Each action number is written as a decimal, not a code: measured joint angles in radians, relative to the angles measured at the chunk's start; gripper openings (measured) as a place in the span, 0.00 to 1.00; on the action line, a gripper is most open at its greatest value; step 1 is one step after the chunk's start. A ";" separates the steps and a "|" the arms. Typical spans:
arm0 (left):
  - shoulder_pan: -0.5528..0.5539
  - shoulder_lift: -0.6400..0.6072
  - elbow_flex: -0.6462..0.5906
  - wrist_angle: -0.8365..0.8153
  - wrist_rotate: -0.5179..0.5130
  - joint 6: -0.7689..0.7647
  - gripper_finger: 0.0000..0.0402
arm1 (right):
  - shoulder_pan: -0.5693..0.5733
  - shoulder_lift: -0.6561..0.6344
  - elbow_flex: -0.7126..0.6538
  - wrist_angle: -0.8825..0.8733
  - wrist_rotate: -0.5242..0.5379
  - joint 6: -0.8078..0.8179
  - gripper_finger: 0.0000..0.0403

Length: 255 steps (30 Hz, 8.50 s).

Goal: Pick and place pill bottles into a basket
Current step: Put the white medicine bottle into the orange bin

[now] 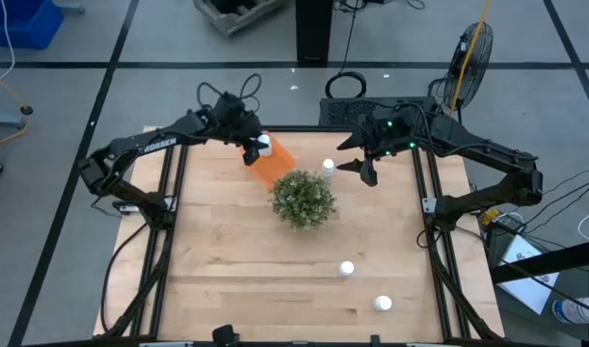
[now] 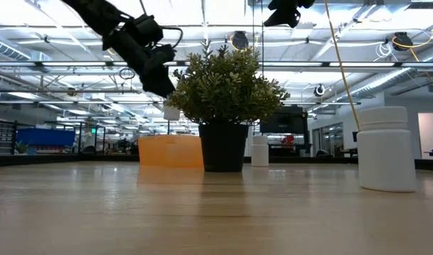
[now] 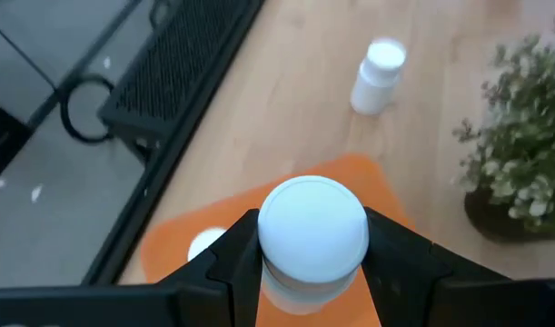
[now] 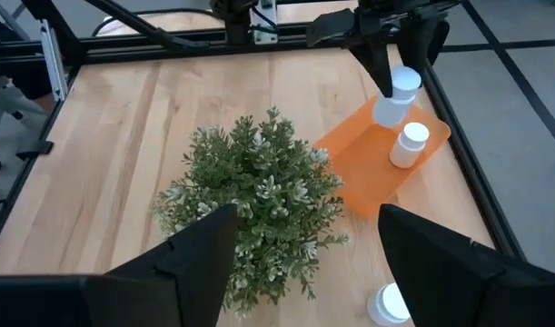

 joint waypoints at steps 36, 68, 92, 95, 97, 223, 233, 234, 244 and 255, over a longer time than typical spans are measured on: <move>0.112 -0.020 -0.394 0.437 -0.009 -0.041 0.40 | 0.000 0.000 0.000 0.004 0.000 0.055 0.63; 0.122 0.113 -0.395 0.543 -0.035 -0.093 0.73 | 0.000 0.000 0.000 0.027 -0.004 0.081 0.63; -0.121 -0.363 -0.140 0.026 -0.037 -0.008 0.60 | -0.029 -0.025 -0.072 -0.005 0.024 0.023 0.63; -0.176 -0.403 -0.045 -0.037 -0.065 -0.041 0.59 | -0.060 -0.062 -0.150 -0.006 0.024 0.000 0.63; -0.206 -0.417 0.012 -0.058 -0.070 -0.061 0.59 | -0.089 -0.090 -0.228 0.017 0.023 -0.002 0.63; -0.456 -0.098 0.495 -0.267 0.015 -0.164 0.58 | -0.048 -0.248 -0.522 0.539 0.059 0.296 0.29; -0.445 0.125 0.866 -0.610 -0.021 -0.062 0.58 | 0.132 -0.128 -0.459 0.579 0.106 0.312 0.29; -0.446 0.143 0.889 -0.636 -0.029 -0.061 0.58 | 0.146 -0.112 -0.458 0.594 0.106 0.314 0.29; -0.489 0.193 0.948 -0.722 -0.010 -0.068 0.58 | 0.231 0.013 -0.458 0.757 0.089 0.313 0.29; -0.561 0.191 0.948 -0.754 -0.015 -0.110 0.58 | 0.282 0.047 -0.376 0.777 0.077 0.301 0.29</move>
